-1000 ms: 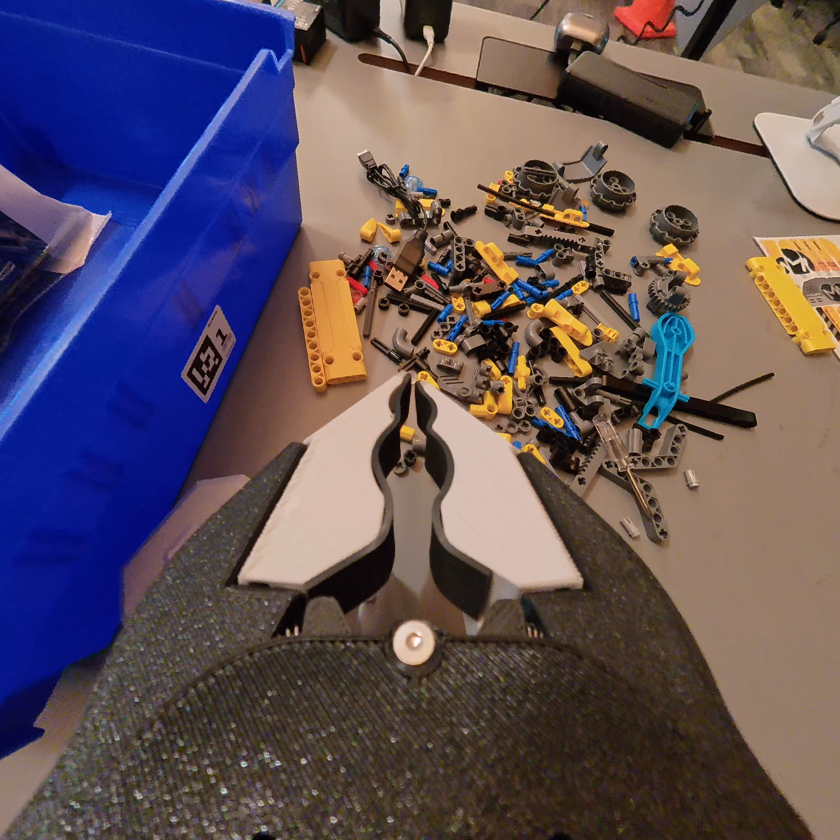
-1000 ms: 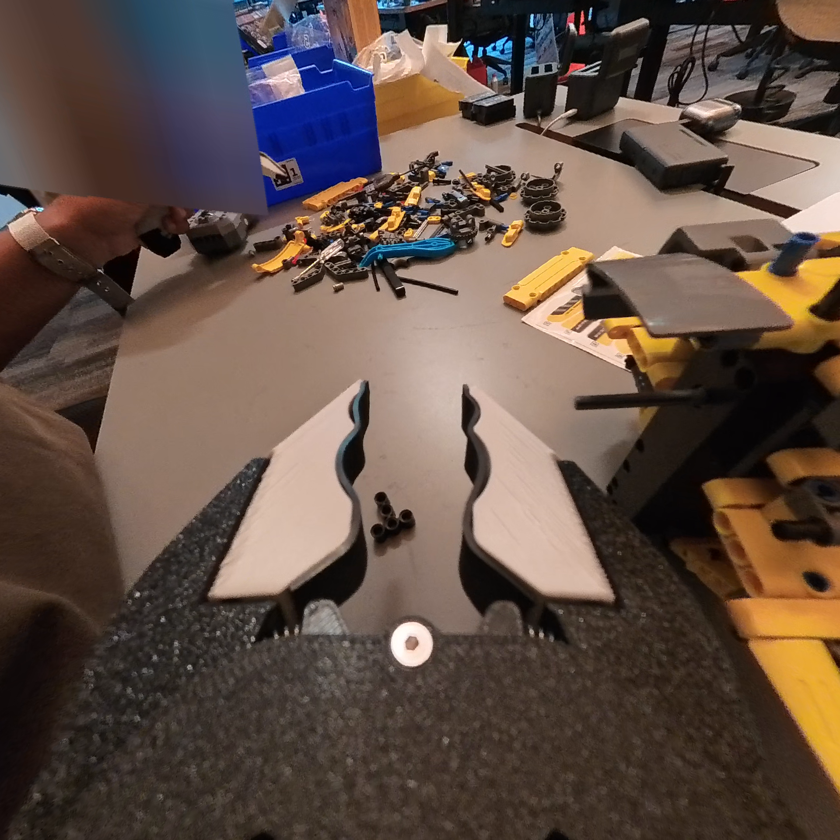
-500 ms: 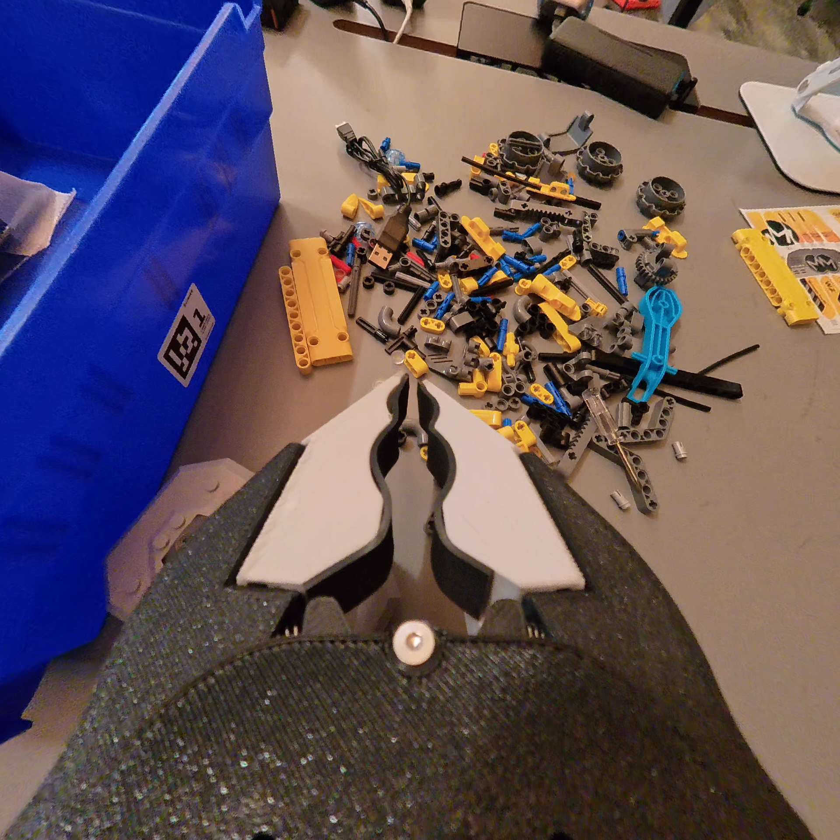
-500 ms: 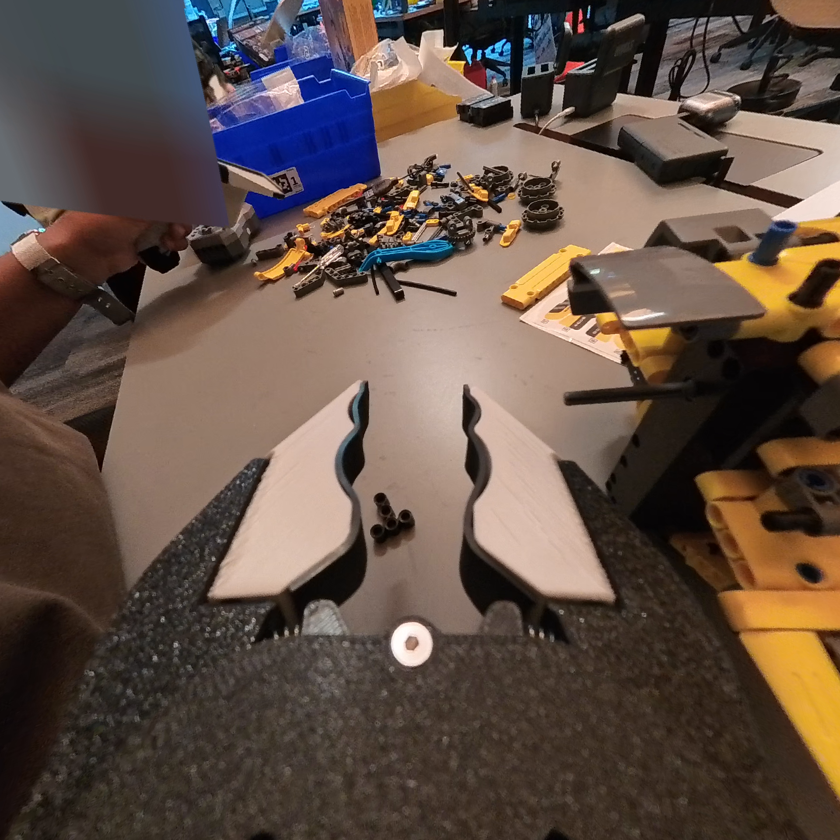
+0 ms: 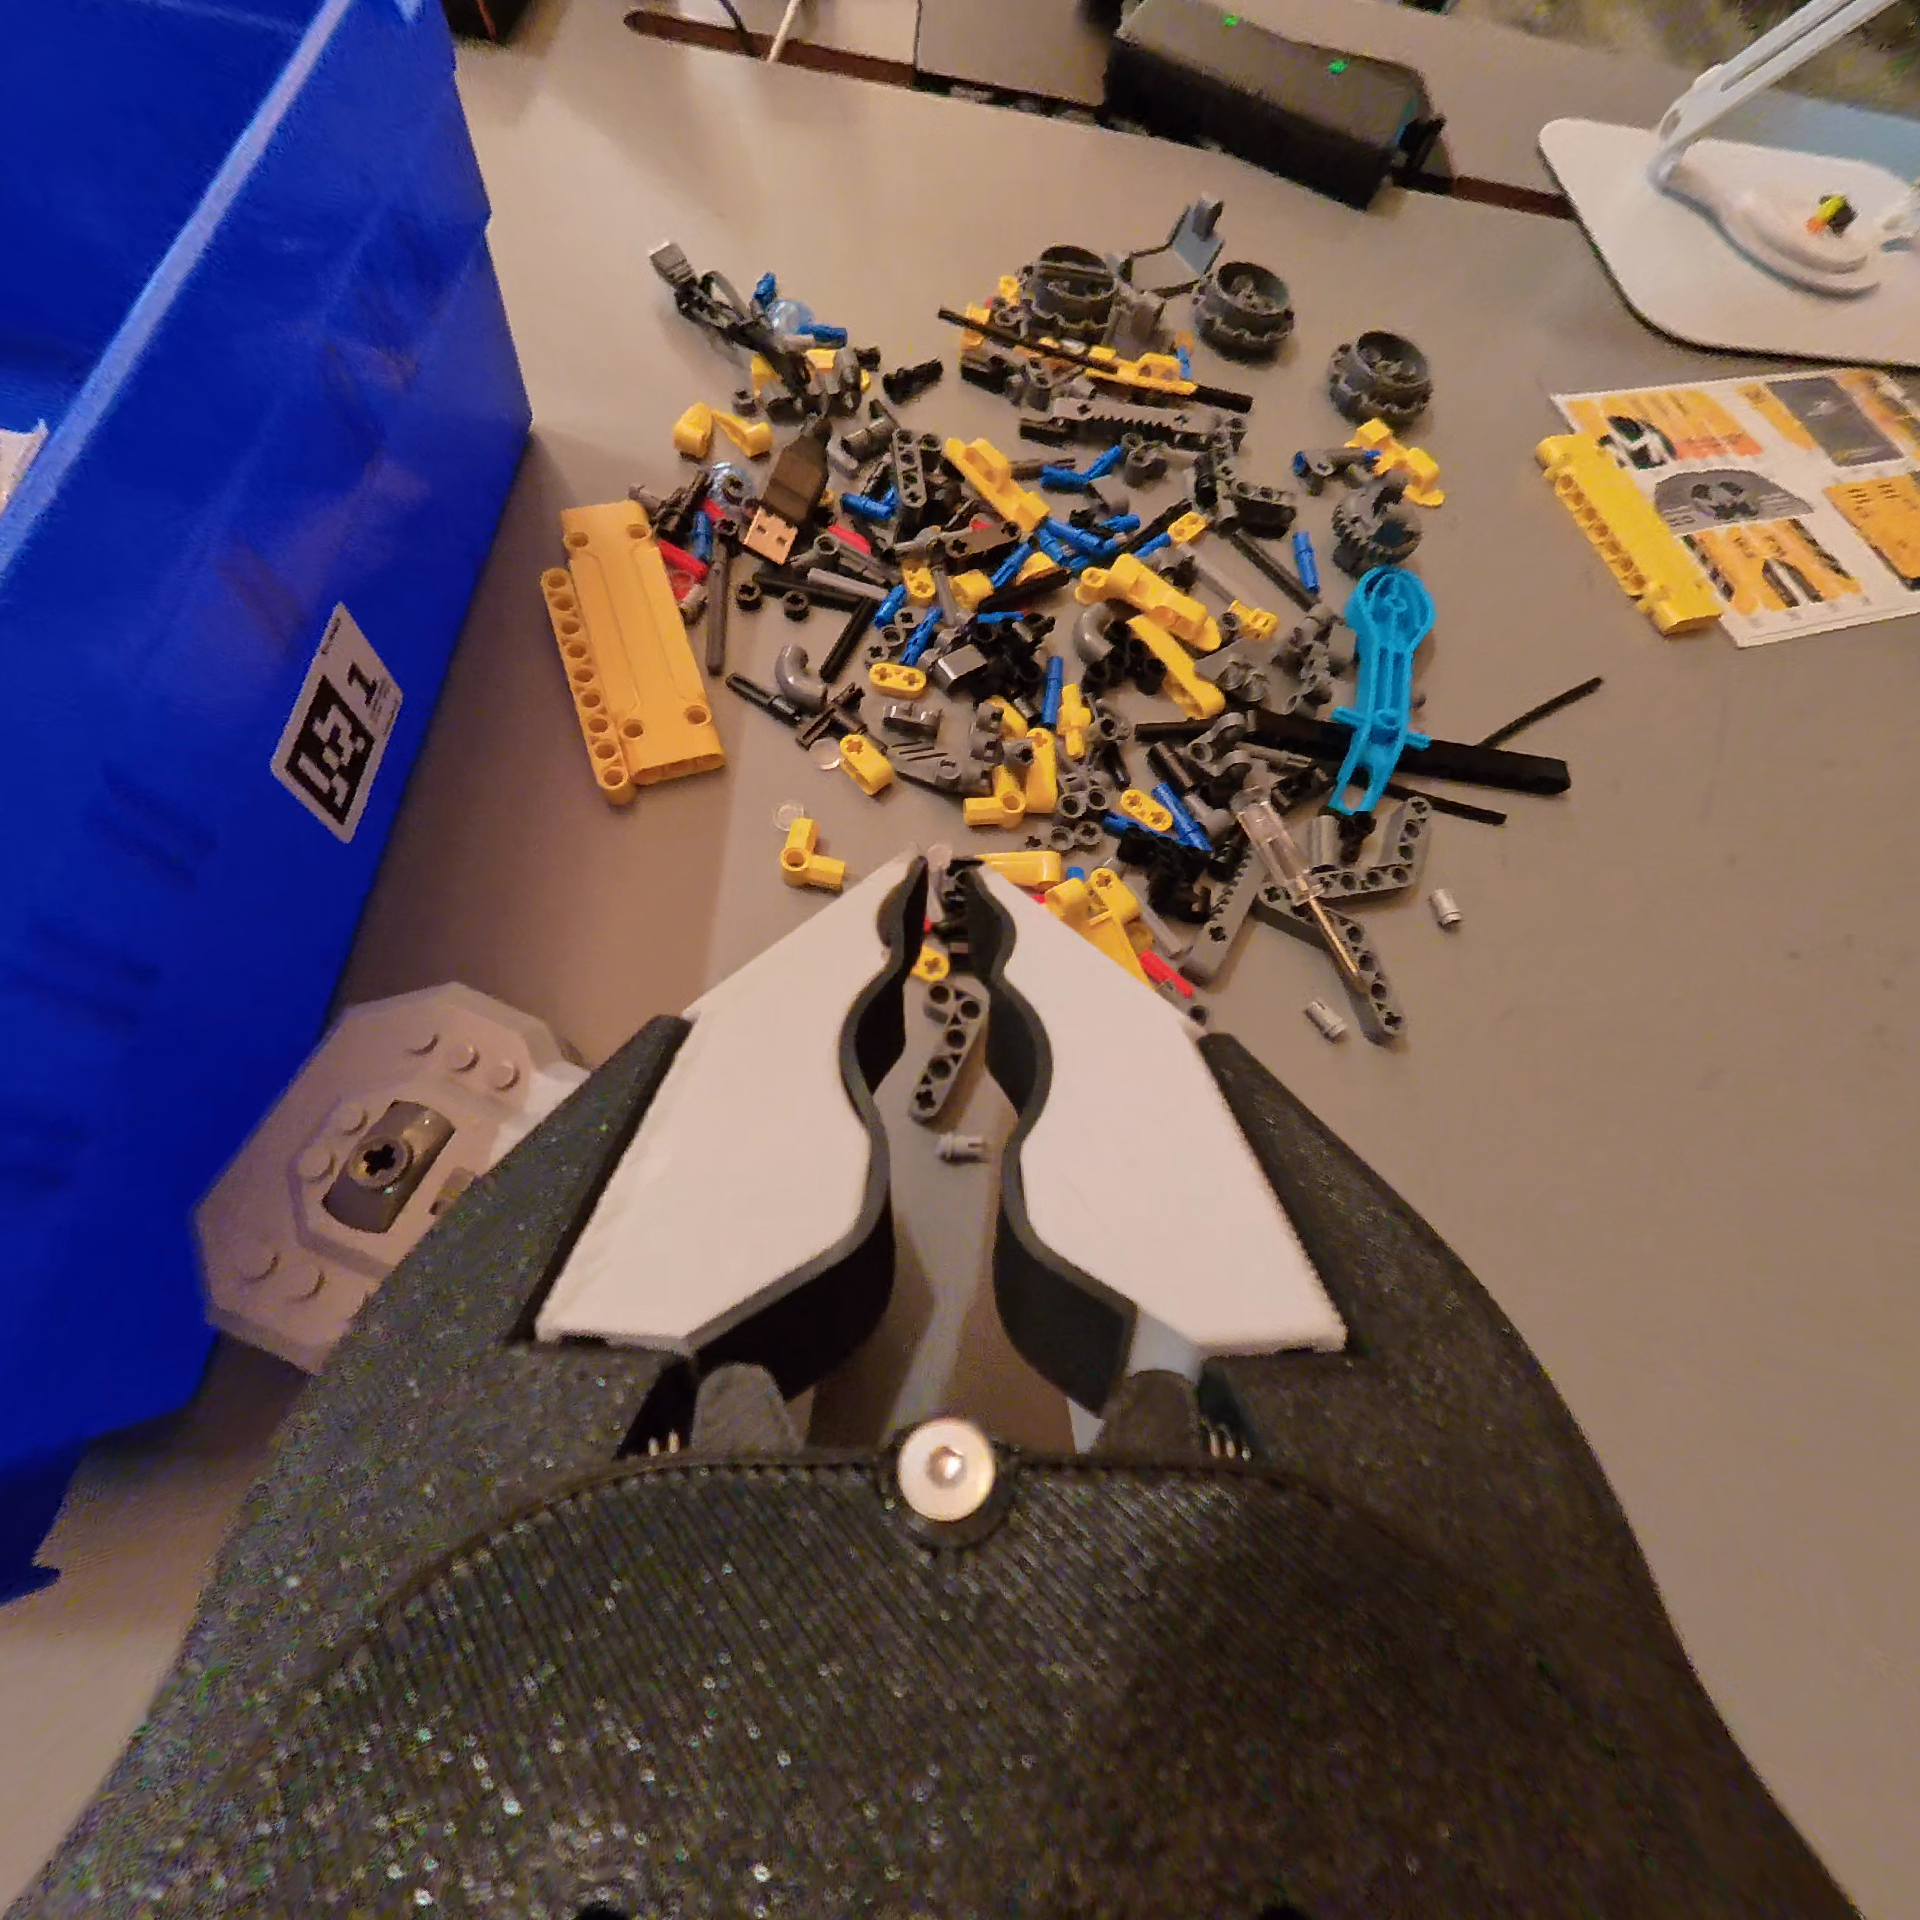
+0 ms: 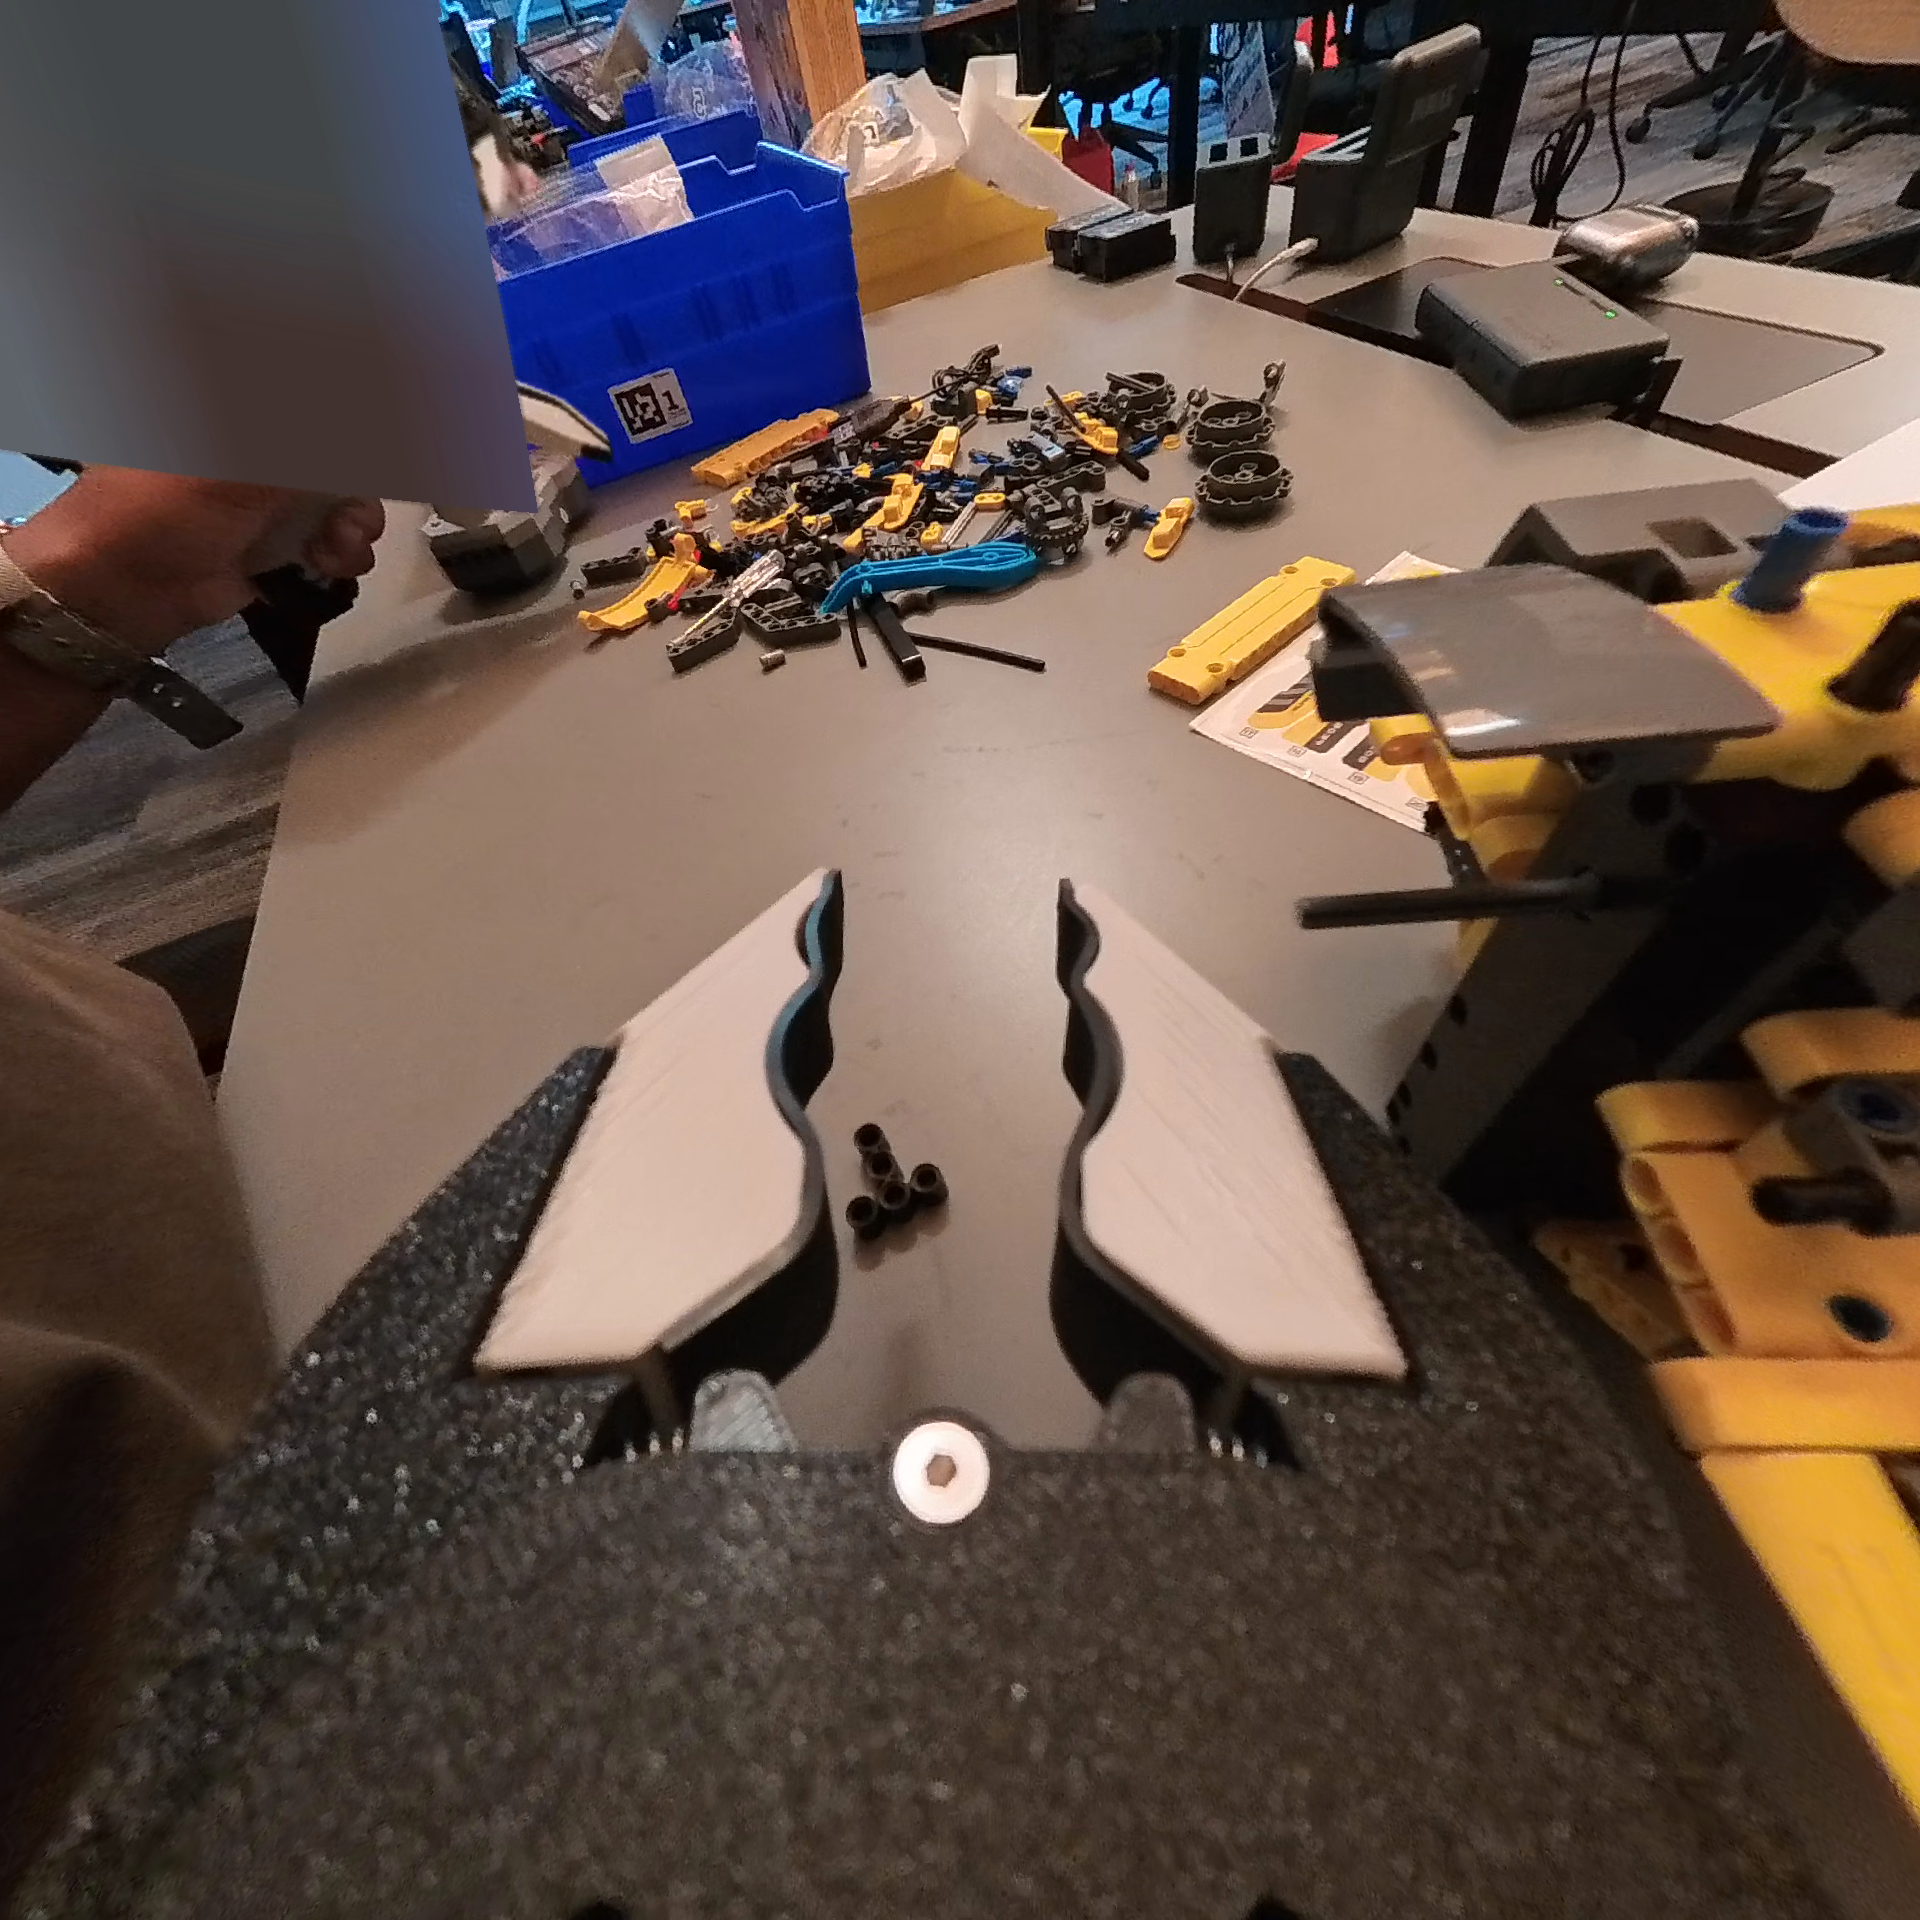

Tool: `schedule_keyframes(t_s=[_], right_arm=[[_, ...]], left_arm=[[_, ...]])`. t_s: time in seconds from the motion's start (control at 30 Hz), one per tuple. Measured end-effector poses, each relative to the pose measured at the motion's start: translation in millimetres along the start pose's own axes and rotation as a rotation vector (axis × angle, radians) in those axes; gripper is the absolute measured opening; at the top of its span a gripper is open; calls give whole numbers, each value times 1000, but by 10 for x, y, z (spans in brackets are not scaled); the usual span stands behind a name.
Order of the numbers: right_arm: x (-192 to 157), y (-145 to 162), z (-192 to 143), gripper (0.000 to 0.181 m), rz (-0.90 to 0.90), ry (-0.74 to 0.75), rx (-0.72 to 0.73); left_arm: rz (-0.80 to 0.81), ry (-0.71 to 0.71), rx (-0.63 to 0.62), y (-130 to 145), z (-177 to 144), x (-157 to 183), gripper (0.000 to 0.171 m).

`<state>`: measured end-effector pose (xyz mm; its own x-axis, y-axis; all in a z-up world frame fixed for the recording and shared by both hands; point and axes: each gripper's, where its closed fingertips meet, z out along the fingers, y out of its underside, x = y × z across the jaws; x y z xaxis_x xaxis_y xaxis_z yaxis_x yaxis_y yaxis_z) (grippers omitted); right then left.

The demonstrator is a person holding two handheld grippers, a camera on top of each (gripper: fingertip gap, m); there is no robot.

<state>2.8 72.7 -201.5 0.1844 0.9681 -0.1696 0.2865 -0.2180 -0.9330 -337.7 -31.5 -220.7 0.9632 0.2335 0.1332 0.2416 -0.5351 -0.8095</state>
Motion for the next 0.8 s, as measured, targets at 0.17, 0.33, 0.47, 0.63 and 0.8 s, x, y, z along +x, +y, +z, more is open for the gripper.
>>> schedule_keyframes(t_s=[0.17,0.33,0.47,0.63,0.8], right_arm=[[-6,-3,-3,41,-9,4,2],[-11,-4,-7,40,-13,4,4],[-19,0,-11,40,-18,2,3],[-22,2,-11,40,-24,5,2],[-25,0,-21,40,-31,8,6]], left_arm=[[92,33,-46,7,69,99,0],[245,66,-207,76,125,89,0],[437,79,-351,108,161,-75,0],[586,317,-495,248,174,87,3],[709,272,-562,297,293,-24,1]])
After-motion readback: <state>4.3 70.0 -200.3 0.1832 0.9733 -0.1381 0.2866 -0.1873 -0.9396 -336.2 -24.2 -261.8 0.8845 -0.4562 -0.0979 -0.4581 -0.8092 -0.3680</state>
